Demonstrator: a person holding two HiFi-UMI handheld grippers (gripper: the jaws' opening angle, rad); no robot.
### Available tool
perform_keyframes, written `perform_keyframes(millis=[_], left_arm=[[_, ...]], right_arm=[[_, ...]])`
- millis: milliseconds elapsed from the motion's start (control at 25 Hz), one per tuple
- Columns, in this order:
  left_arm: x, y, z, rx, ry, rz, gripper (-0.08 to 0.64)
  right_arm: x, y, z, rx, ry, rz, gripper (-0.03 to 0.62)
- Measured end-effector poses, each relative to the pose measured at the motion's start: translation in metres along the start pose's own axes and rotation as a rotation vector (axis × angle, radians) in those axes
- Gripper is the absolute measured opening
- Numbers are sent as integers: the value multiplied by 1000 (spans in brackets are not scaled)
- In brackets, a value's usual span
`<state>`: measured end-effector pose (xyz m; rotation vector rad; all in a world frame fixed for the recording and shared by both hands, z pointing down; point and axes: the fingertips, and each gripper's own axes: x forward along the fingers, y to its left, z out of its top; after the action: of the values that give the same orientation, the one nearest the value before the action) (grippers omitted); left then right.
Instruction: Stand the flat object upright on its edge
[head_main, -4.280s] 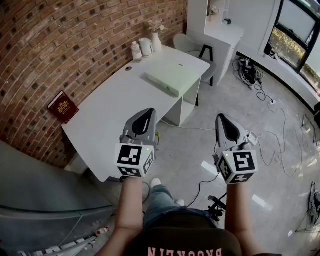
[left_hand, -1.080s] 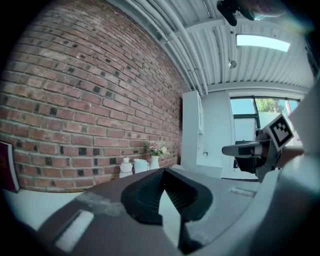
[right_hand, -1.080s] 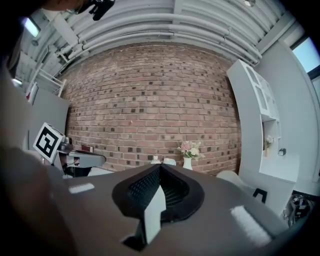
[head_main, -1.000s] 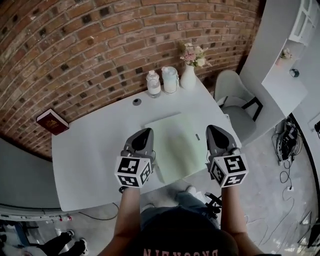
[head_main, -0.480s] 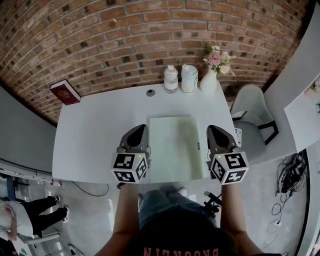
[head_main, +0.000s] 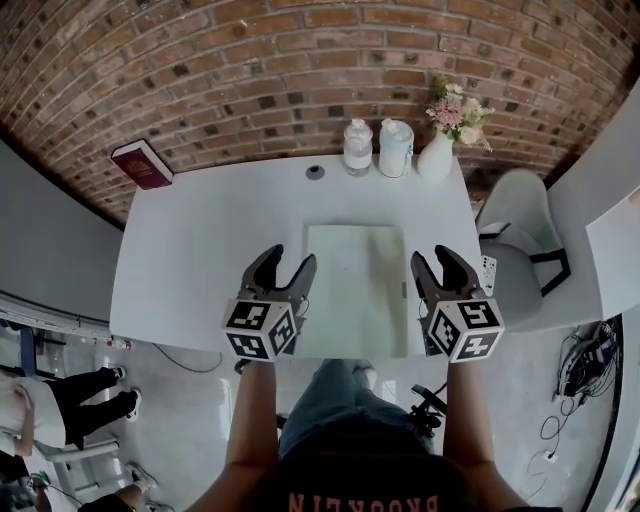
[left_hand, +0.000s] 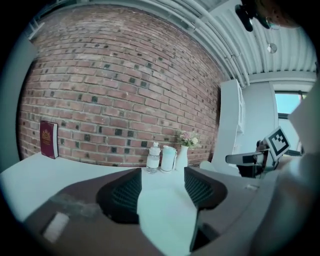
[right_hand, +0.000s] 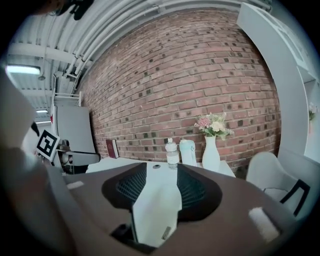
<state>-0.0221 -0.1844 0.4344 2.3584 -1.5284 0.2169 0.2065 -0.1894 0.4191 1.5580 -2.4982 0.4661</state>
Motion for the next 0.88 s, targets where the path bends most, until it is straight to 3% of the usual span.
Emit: perform_keyframes(millis=[480, 880], left_arm=[[13, 17, -47, -46, 123, -37, 268], [21, 21, -98, -133, 256, -49, 267]], right_arm=[[16, -2, -61, 72, 192, 14, 198], [23, 3, -116, 142, 332, 35, 202]])
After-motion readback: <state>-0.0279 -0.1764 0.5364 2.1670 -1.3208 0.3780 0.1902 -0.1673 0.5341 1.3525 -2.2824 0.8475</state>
